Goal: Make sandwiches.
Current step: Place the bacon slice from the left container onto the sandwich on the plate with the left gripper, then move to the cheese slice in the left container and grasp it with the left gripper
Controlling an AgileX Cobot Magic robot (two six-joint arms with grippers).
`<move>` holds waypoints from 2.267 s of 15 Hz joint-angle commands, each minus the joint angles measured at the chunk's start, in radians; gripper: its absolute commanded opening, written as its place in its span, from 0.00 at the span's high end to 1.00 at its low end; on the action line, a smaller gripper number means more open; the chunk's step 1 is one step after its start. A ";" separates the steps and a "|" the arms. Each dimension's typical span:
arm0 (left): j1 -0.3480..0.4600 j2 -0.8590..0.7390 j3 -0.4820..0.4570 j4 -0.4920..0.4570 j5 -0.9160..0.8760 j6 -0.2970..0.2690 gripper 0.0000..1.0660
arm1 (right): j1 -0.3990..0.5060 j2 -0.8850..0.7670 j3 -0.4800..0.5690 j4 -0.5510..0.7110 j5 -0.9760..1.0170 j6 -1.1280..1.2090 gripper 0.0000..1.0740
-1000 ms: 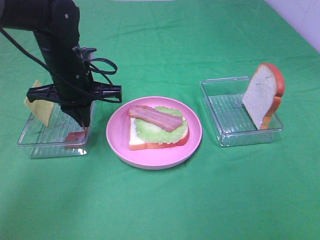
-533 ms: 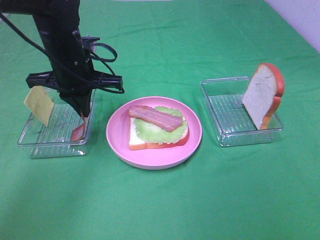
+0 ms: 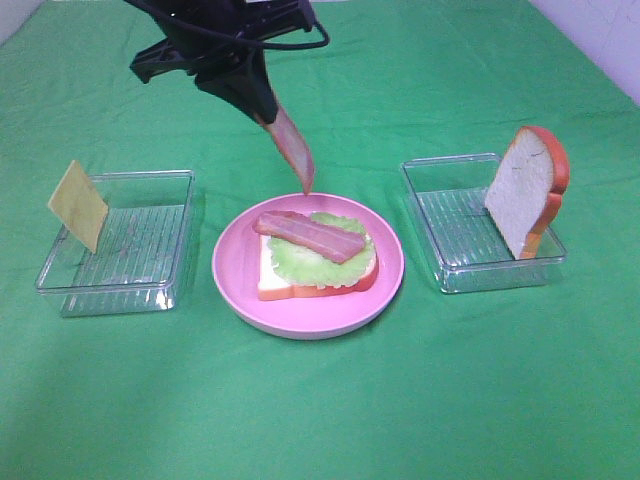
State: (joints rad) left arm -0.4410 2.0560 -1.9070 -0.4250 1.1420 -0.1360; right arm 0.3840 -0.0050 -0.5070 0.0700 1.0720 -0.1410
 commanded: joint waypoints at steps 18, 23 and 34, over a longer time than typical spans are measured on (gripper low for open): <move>-0.020 0.243 -0.004 0.067 -0.026 0.000 1.00 | 0.001 -0.016 0.004 0.000 -0.010 -0.008 0.30; -0.020 0.243 -0.004 0.083 -0.007 -0.048 0.91 | 0.001 -0.016 0.004 0.000 -0.010 -0.008 0.30; -0.020 0.221 -0.182 0.156 0.145 -0.038 0.41 | 0.001 -0.016 0.004 0.000 -0.010 -0.008 0.30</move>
State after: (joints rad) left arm -0.4610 2.2860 -2.0820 -0.2760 1.2100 -0.1710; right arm 0.3840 -0.0050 -0.5070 0.0700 1.0720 -0.1410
